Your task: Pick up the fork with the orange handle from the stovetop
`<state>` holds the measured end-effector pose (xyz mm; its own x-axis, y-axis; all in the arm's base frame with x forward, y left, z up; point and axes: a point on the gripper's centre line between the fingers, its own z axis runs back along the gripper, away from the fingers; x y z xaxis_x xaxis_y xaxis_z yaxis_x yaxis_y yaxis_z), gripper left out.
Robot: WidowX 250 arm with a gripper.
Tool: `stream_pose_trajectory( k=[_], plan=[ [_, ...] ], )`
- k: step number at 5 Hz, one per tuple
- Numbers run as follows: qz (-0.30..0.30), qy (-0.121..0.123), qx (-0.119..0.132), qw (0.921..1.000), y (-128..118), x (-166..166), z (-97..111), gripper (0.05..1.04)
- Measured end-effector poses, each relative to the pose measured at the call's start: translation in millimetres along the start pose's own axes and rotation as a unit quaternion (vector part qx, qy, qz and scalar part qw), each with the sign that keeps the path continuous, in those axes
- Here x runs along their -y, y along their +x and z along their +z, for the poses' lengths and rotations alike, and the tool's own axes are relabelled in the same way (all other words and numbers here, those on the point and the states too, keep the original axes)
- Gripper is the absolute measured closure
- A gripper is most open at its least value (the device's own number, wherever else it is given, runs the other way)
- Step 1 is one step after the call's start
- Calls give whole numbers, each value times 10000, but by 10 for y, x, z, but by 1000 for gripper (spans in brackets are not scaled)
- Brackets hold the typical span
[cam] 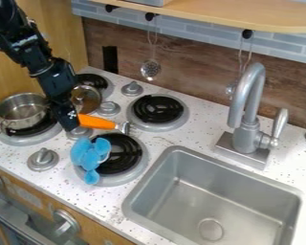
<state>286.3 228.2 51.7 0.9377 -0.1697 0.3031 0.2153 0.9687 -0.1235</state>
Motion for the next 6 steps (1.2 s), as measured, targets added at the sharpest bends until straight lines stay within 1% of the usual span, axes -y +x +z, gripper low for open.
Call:
stream_pose_trajectory(
  k=[1, 2, 3, 4, 5, 6],
  plan=[
    [25, -17, 44, 10000, 16, 4, 3, 714],
    [-11, 23, 102, 9999, 89, -35, 63, 714],
    [-56, -224, 25, 9997, 202, -4, -78, 714],
    [-130, -270, -14, 9995, 324, 18, -206, 714],
    [-188, -235, -115, 9995, 354, -22, -354, 715],
    [-249, -169, -142, 9994, 382, -79, -469, 720]
  ],
)
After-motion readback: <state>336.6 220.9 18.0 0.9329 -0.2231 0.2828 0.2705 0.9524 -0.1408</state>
